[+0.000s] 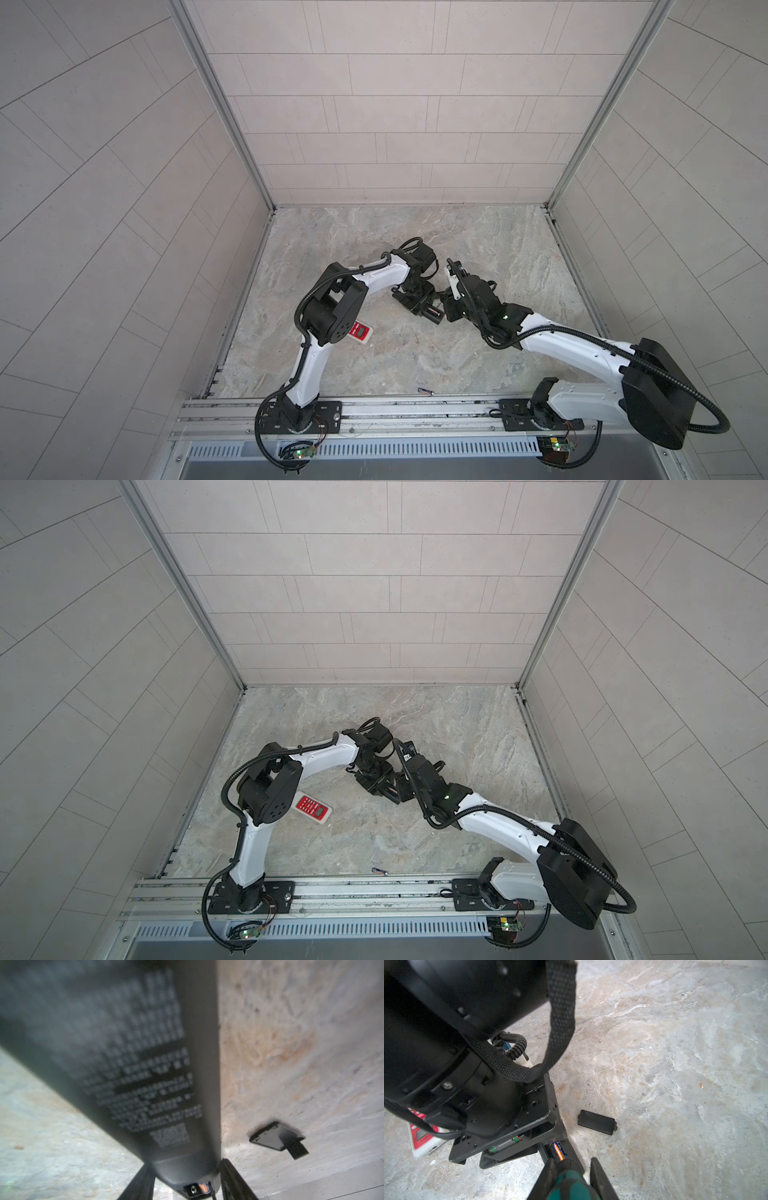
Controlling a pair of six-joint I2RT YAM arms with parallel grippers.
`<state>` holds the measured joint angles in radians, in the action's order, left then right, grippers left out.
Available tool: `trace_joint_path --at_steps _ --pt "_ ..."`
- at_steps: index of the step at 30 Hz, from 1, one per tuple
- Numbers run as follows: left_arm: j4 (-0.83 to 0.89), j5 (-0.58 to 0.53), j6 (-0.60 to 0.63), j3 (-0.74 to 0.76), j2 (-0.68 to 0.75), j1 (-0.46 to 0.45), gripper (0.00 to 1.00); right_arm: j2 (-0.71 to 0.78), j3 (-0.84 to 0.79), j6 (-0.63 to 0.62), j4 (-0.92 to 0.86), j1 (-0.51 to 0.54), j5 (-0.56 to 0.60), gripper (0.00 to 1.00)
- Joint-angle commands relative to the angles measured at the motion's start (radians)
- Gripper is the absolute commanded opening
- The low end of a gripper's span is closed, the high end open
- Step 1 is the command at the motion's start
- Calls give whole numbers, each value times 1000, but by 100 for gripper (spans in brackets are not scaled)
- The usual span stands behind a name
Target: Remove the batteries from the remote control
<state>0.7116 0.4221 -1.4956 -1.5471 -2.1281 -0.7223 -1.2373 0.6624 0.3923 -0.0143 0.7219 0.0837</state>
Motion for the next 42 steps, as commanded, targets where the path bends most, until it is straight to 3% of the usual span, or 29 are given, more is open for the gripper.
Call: trace_joint_path --at_steps 1,29,30,42 --pt "19 -14 -9 -18 -33 -5 48 18 -10 -16 34 9 37 0" --pt "14 -3 -9 -24 -45 -3 45 -37 -71 7 60 58 80 0" --pt "9 1 -9 -21 -45 -3 41 -49 -75 13 65 64 84 0" --pt "-1 10 -11 -19 -48 1 41 -74 -50 150 -8 39 87 0"
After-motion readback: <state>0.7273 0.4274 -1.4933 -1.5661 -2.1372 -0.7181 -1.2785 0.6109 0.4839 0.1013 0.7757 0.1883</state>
